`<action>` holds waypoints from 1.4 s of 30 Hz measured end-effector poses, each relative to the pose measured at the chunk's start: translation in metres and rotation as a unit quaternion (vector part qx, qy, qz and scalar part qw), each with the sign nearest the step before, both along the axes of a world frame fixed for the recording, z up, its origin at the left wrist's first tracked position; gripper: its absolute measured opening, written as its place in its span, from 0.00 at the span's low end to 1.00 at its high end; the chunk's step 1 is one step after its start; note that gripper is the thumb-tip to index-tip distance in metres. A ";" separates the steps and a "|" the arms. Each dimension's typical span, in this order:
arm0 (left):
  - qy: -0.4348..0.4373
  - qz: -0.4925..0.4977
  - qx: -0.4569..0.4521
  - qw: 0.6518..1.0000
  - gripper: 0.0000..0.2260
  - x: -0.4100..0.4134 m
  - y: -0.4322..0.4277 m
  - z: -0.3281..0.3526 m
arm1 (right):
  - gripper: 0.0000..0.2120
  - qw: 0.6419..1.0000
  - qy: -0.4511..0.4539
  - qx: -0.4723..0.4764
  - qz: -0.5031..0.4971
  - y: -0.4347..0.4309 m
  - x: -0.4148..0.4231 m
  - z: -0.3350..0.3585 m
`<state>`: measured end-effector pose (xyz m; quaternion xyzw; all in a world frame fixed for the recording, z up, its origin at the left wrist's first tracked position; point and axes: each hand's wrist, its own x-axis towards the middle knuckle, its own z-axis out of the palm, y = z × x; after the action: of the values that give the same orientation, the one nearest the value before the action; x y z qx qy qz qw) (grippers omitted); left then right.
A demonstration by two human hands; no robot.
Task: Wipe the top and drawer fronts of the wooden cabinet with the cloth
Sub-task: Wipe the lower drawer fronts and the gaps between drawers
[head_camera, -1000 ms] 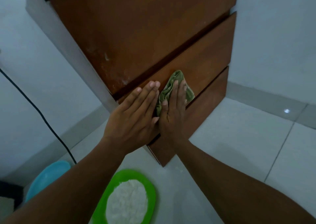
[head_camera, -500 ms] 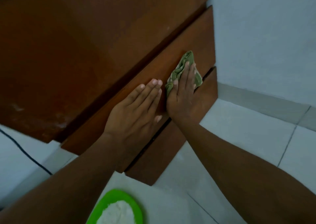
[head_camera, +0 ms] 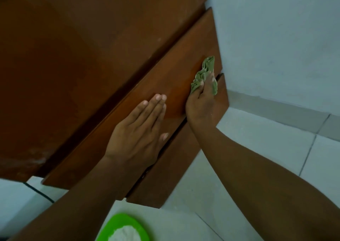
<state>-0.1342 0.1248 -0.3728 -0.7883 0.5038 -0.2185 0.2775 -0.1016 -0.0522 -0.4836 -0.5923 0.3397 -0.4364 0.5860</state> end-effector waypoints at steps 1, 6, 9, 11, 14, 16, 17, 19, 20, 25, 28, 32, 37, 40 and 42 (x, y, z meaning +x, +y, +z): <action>0.003 0.000 -0.004 1.000 0.30 -0.002 0.006 0.001 | 0.23 1.000 0.011 0.017 0.001 0.004 -0.006 0.003; 0.000 -0.004 -0.006 1.000 0.30 -0.015 0.046 0.011 | 0.20 0.998 -0.053 -0.042 -0.013 0.069 -0.038 0.017; -0.003 0.005 0.002 1.000 0.29 -0.023 0.070 0.016 | 0.21 0.988 -0.130 -0.074 0.042 0.117 -0.045 0.011; -0.009 0.003 0.005 1.000 0.29 -0.027 0.085 0.019 | 0.21 0.981 -0.152 -0.101 0.071 0.141 -0.050 0.006; -0.011 -0.001 -0.003 1.000 0.28 -0.030 0.100 0.020 | 0.22 0.973 -0.143 -0.142 0.116 0.169 -0.060 -0.005; -0.009 -0.007 -0.013 1.000 0.28 -0.030 0.103 0.017 | 0.24 0.968 -0.121 -0.169 0.140 0.180 -0.065 -0.013; -0.010 -0.011 -0.018 1.000 0.28 -0.030 0.103 0.016 | 0.25 0.966 -0.108 -0.184 0.146 0.183 -0.064 -0.016; -0.015 -0.016 -0.026 0.999 0.28 -0.028 0.101 0.013 | 0.27 0.965 -0.076 -0.212 0.138 0.182 -0.059 -0.020; -0.017 -0.020 -0.030 0.999 0.28 -0.027 0.100 0.011 | 0.28 0.965 -0.066 -0.218 0.130 0.179 -0.055 -0.020; -0.003 -0.028 -0.040 0.999 0.28 -0.017 0.074 0.000 | 0.28 0.975 -0.055 -0.195 0.088 0.141 -0.032 -0.021; 0.007 -0.024 -0.041 0.999 0.28 -0.010 0.050 -0.005 | 0.27 0.980 -0.056 -0.182 0.054 0.107 -0.016 -0.025; 0.007 -0.019 -0.037 0.999 0.28 -0.002 0.024 -0.016 | 0.26 0.986 -0.059 -0.155 0.011 0.051 0.009 -0.028; -0.002 -0.021 -0.030 0.999 0.29 0.008 -0.006 -0.026 | 0.27 0.993 -0.011 -0.112 0.024 -0.003 0.028 -0.031; -0.011 -0.007 -0.018 1.000 0.29 0.009 -0.013 -0.030 | 0.28 0.999 0.000 -0.042 0.031 -0.023 0.030 -0.030; -0.014 -0.007 -0.019 1.000 0.29 0.009 -0.012 -0.031 | 0.28 1.000 -0.005 -0.005 0.018 -0.030 0.026 -0.025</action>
<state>-0.1254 0.1124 -0.4034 -0.7869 0.5009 -0.2406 0.2684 -0.0758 -0.0819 -0.5084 -0.5993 0.3240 -0.4305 0.5921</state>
